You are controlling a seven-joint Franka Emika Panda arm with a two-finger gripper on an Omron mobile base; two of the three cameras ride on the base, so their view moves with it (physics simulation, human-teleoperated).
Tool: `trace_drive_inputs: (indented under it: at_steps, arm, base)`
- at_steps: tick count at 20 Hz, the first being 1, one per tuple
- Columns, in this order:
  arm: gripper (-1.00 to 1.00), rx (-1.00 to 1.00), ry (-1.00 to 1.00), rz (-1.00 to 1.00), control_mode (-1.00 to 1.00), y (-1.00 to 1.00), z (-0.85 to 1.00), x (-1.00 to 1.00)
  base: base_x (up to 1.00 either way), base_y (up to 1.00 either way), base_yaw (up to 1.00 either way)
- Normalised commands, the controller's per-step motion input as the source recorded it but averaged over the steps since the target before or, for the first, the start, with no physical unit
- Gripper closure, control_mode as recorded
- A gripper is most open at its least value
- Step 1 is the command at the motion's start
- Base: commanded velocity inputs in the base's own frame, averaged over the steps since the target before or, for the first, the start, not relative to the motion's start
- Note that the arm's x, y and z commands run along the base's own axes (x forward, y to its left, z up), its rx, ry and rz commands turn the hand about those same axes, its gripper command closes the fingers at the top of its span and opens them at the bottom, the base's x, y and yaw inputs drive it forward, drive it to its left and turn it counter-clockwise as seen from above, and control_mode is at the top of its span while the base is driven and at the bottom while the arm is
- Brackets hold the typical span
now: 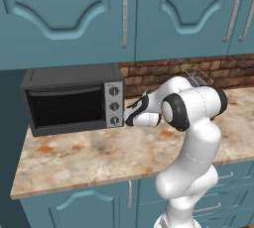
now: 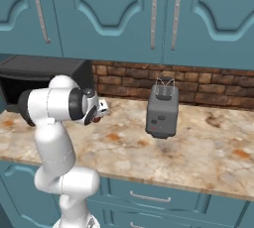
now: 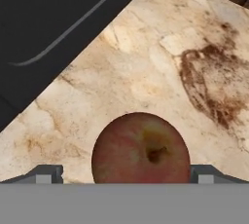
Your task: Place the apple in the correct fridge rack based on whether it is a fruit or vegetable. Finally, close the fridge door.
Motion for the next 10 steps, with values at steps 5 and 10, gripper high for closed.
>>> trace_drive_inputs:
  at_steps: [5,10]
  arm:
    - [-1.00,0.00,0.03,0.00,-1.00,0.01,-0.21,0.27]
    - [-1.00,0.00,0.03,0.01,-1.00,0.00,-0.28,0.23]
  base:
    - [0.00,0.00,0.00]
    - [0.00,0.00,0.00]
